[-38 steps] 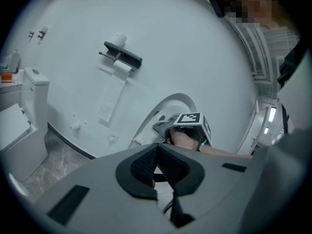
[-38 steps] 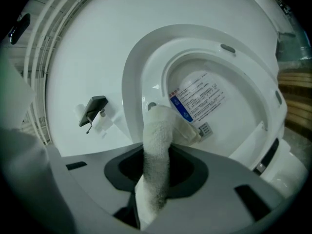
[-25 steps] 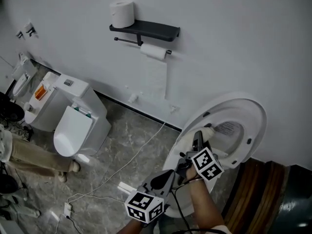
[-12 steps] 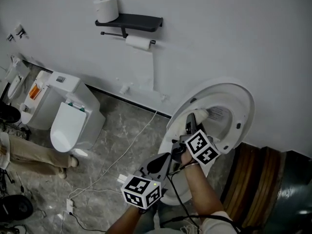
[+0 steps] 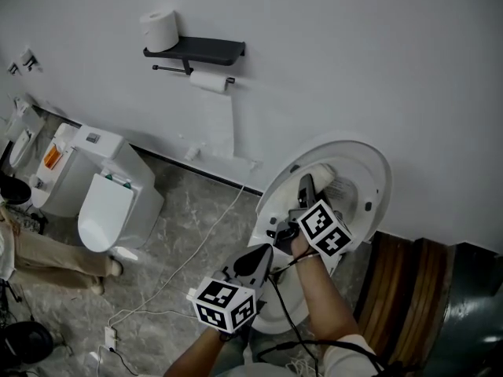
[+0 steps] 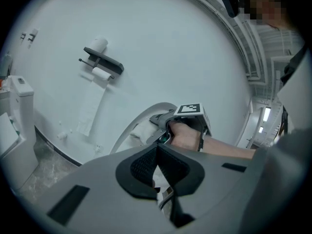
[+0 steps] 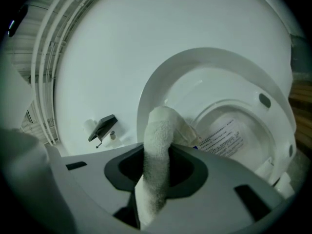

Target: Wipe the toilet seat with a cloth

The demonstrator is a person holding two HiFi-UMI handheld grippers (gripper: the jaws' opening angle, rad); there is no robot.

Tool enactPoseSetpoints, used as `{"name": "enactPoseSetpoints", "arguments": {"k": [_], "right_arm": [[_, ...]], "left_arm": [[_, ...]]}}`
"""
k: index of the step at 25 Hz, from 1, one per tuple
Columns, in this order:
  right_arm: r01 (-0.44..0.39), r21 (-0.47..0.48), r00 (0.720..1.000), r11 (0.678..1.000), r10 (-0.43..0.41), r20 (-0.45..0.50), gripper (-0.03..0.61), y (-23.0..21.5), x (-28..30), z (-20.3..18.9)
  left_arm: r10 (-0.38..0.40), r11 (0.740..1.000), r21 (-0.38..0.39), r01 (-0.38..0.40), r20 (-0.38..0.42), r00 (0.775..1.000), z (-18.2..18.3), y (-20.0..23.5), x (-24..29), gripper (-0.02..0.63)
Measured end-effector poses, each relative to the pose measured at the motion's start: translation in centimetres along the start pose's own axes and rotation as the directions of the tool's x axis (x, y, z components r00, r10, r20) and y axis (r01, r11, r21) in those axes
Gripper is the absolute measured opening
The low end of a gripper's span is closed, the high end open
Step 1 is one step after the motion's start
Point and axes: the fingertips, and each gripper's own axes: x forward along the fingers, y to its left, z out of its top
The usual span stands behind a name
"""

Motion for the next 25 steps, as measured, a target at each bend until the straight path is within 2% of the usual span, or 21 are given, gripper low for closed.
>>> {"name": "enactPoseSetpoints", "arguments": {"k": [13, 25], "right_arm": [[0.013, 0.018, 1.000, 1.000, -0.013, 0.010, 0.100, -1.4, 0.0, 4.6], [0.047, 0.046, 0.997, 0.998, -0.050, 0.056, 0.100, -5.4, -1.7, 8.1]], "left_arm": [[-0.016, 0.999, 0.038, 0.015, 0.019, 1.000, 2.3, -1.7, 1.9, -0.005], [-0.072, 0.997, 0.022, 0.072, -0.017, 0.997, 1.9, -4.4, 4.8, -0.005]]}}
